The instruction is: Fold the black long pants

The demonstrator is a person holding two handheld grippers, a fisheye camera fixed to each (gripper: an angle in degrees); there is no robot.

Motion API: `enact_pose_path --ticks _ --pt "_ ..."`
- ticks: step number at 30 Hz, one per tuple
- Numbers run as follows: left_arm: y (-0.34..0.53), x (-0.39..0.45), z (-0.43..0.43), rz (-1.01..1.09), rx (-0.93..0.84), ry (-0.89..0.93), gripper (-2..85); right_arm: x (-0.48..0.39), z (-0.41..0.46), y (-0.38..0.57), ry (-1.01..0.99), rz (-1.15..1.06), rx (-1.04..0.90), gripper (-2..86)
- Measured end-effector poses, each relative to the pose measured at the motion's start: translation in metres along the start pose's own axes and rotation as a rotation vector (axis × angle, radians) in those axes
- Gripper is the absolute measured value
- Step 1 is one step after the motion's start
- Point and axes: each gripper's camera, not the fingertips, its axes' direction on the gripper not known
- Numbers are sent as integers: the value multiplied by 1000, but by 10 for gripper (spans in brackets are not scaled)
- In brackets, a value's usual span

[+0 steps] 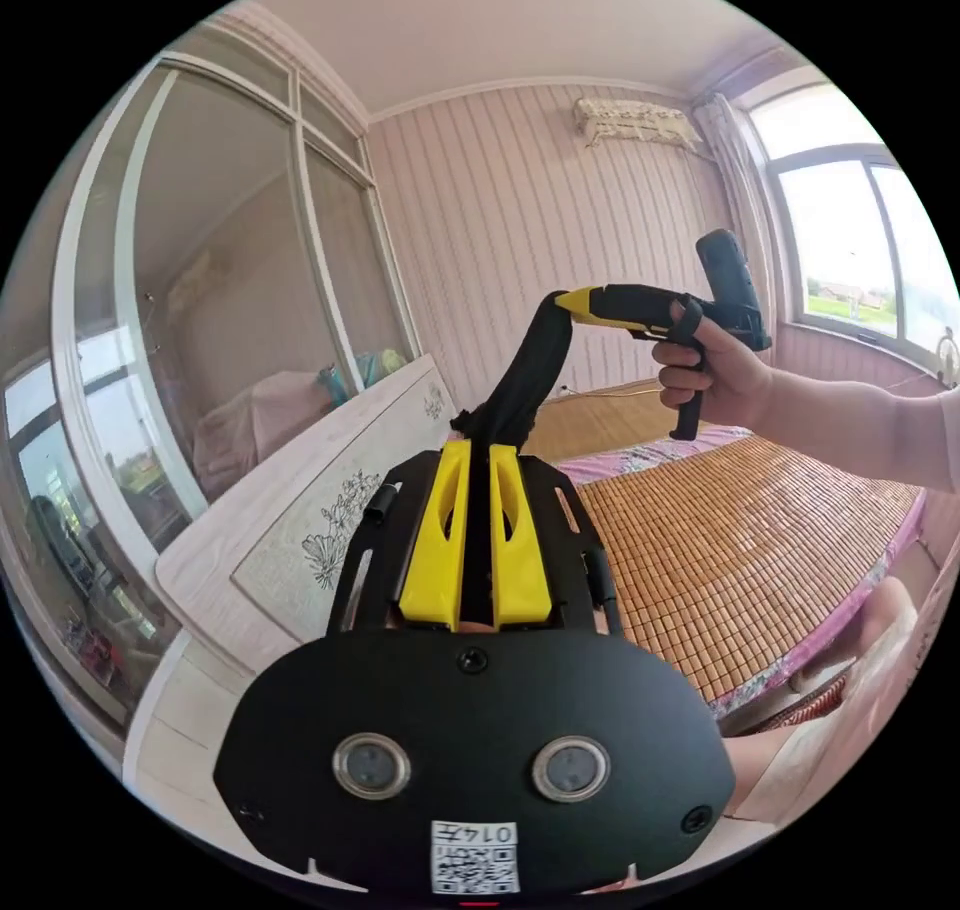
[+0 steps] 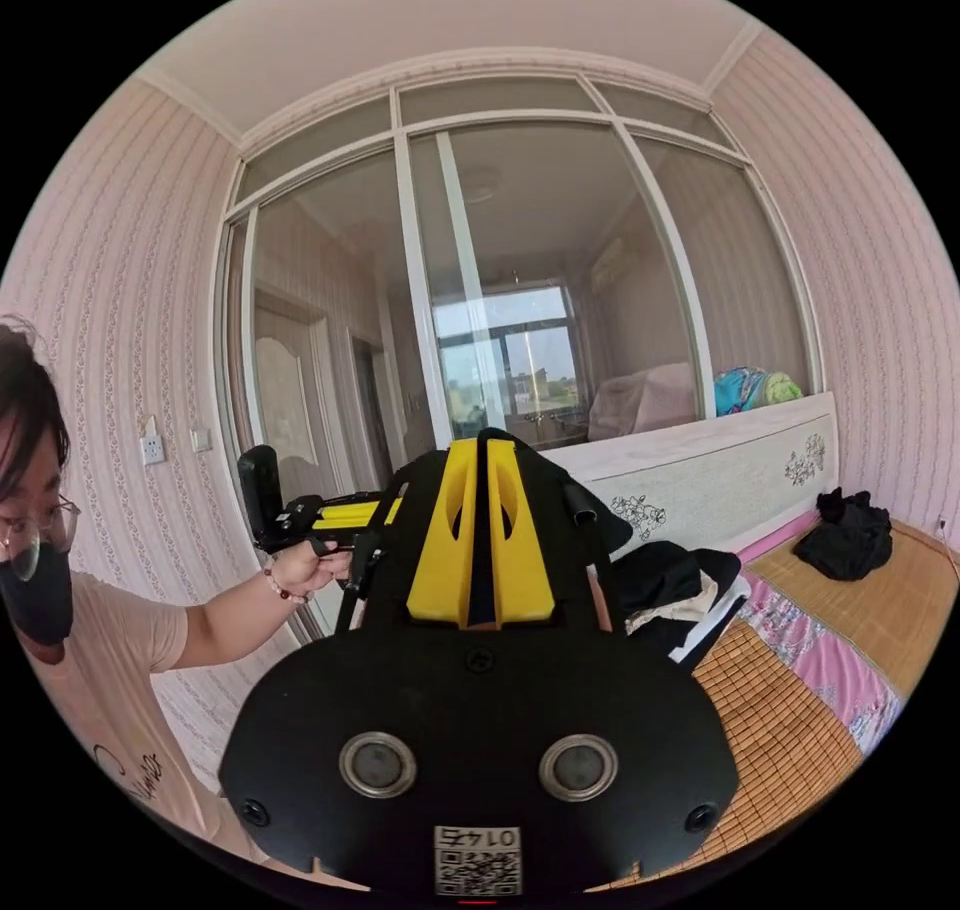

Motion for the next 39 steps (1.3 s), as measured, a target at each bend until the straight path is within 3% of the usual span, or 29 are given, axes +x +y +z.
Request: enact_pose_path --ticks 4,8,15,21,27,32,35,39 --pt "-65 89 25 46 95 318 35 -16 -157 -8 155 -36 133 2" --pt "-92 182 63 70 139 547 33 -35 -277 -2 371 -44 34 3" --pt "-45 272 145 -62 78 664 12 -30 -343 66 503 52 -229 3" --pt "-41 284 152 73 -21 640 13 -10 -373 141 355 217 -105 2" --pt "-47 359 205 254 -172 909 25 -21 -431 208 490 325 -51 3" --pt "39 414 311 -26 -334 1068 58 5 -480 314 864 592 -355 10" --pt "105 402 331 -212 -402 1015 59 25 -500 383 1056 759 -625 17" --pt "182 369 334 -390 -577 827 58 30 -478 401 1176 686 -738 37"
